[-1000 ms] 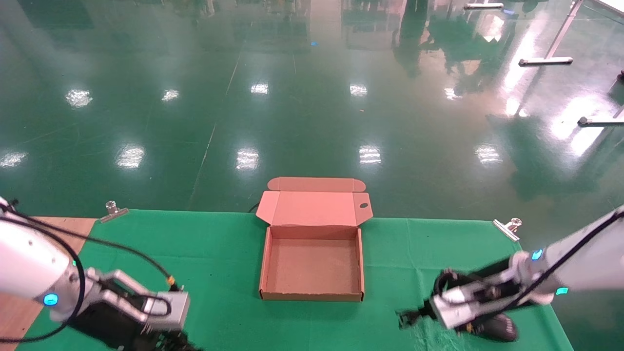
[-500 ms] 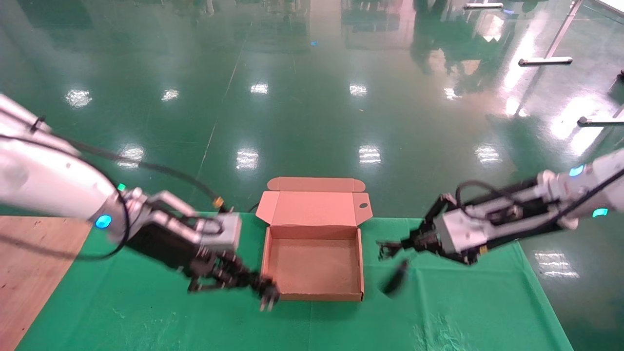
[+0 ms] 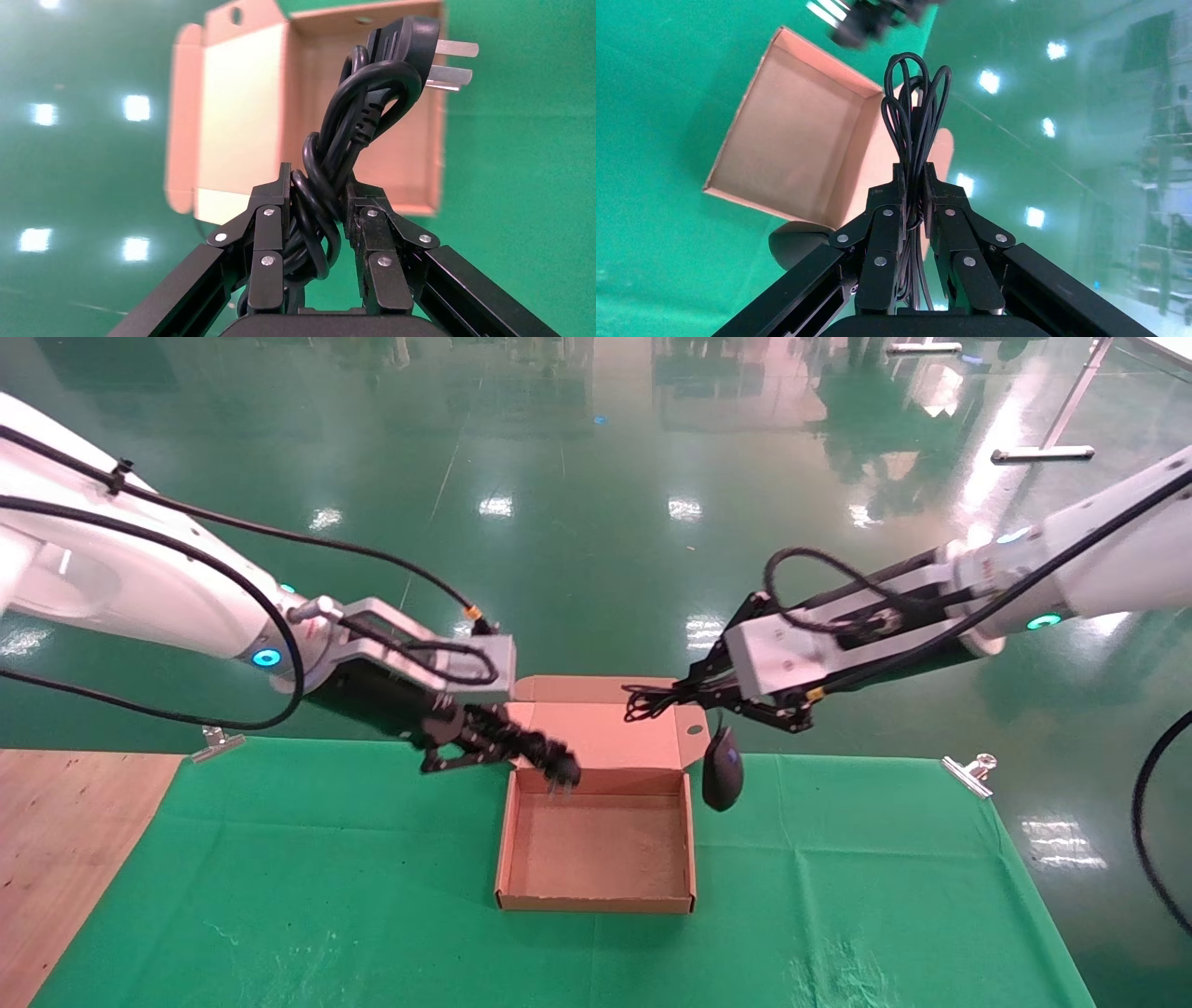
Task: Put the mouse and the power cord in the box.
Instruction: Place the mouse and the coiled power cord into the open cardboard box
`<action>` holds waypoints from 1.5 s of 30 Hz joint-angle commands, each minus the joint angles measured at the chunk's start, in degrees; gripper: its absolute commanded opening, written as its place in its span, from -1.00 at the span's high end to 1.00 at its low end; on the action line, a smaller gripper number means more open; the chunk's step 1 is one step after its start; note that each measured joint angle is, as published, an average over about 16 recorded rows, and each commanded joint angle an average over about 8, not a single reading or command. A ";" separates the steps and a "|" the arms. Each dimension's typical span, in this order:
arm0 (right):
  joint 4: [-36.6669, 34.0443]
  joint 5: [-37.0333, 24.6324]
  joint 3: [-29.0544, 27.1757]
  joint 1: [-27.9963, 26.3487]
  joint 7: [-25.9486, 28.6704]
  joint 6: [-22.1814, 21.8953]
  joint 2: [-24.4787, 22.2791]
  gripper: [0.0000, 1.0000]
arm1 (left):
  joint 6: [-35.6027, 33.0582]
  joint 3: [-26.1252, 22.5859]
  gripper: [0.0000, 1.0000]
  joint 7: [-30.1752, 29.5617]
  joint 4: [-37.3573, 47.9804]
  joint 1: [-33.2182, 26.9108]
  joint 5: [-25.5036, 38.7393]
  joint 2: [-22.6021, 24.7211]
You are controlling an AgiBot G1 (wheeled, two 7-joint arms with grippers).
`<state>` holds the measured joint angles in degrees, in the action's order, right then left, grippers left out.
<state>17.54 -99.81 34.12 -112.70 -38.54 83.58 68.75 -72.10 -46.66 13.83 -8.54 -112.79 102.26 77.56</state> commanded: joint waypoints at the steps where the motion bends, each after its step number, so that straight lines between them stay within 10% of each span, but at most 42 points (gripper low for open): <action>1: 0.60 -0.07 0.02 0.47 0.71 -0.91 0.67 1.00 | 2.11 0.16 1.00 -0.18 -0.76 0.31 -0.39 0.07; 27: -7.59 2.30 -1.72 0.12 -5.47 -3.40 0.71 1.00 | 26.14 -2.33 1.00 -1.45 -10.75 19.92 -11.34 1.04; 45: -12.93 2.19 -1.74 -0.02 -10.49 -3.68 -1.87 1.00 | 46.46 -20.93 1.00 -16.38 -21.98 28.18 -9.77 1.15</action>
<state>4.69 -97.55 32.34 -112.69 -48.94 80.04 67.02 -26.23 -67.47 -2.18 -30.50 -84.76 92.64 78.73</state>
